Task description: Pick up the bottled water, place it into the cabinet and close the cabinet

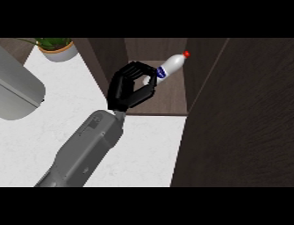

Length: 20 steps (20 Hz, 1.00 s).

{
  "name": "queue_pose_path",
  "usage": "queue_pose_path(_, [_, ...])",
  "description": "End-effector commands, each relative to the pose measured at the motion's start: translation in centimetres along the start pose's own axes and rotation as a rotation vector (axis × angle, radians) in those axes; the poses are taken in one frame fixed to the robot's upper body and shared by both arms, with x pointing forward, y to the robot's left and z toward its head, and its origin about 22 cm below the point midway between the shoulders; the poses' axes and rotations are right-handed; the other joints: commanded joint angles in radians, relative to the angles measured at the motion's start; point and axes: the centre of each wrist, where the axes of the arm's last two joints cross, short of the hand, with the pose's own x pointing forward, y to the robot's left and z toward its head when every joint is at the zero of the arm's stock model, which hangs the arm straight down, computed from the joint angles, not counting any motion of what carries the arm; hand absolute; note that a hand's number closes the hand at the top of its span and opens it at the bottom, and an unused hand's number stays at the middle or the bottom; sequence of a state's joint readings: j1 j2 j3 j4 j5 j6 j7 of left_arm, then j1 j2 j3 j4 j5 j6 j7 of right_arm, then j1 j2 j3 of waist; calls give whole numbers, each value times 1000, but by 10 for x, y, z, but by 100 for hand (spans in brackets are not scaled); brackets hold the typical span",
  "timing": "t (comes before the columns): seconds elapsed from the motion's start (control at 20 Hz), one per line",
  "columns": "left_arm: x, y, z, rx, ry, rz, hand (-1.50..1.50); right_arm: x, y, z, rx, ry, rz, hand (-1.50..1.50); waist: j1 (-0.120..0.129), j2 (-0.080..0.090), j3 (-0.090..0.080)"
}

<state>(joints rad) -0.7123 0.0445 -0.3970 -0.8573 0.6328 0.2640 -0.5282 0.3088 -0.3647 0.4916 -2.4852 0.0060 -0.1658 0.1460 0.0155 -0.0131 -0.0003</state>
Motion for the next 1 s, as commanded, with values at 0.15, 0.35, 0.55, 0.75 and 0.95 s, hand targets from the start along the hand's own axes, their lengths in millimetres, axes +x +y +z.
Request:
queue_pose_path(0.15, [4, 24, 63, -2, 25, -13, 150, 20, 6, 2, 183, 56, 114, 150, 17, -1, -1])
queue_pose_path(0.35, [27, 39, 86, 11, -12, 7, 150, 33, 13, 2, 266, 99, 60, 150, 4, 5, -1])
queue_pose_path(0.55, [44, 64, 127, 29, -3, -12, 150, 23, 34, -10, 293, 140, -53, 150, 7, 8, -1])
queue_pose_path(0.75, [56, 61, 162, 51, -15, -12, 150, 25, 55, -6, 345, 103, -67, 150, -7, 7, 0])
queue_pose_path(0.95, [77, 87, 164, 88, -34, -26, 150, 29, 75, -18, 393, 102, -70, 150, -4, 7, -1])
